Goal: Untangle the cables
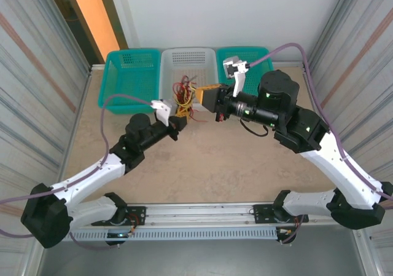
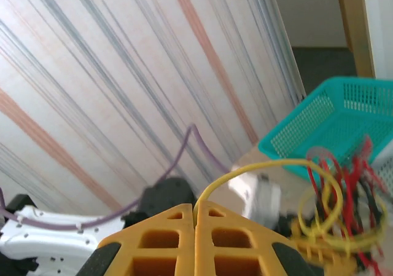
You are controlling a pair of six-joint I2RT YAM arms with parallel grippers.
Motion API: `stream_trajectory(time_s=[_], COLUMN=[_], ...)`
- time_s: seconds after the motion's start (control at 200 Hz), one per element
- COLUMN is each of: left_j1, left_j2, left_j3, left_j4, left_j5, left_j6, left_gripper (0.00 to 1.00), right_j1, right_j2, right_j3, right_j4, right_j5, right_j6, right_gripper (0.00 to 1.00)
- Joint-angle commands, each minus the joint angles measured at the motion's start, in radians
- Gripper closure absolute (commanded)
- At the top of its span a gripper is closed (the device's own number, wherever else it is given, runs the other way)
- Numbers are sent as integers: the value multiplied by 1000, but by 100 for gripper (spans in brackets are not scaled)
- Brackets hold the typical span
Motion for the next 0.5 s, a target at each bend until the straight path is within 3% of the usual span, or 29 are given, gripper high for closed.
stream_trajectory(time_s=[0.0,0.286,0.496], left_j1=[-39,-134,-139], left_j2=[9,80,28], left_j3=[39,87,32], left_j4=[-69,-171,-68], left_j5=[83,141,273], left_j6=[133,216,189], left_gripper=[100,100,100], right_j1=[6,-16,-181], right_j2=[39,104,150], right_j3=[67,136,157], right_j4=[17,5,-27], right_j5=[33,75,21], right_j6=[-49,-56,45], right_gripper=[100,100,100])
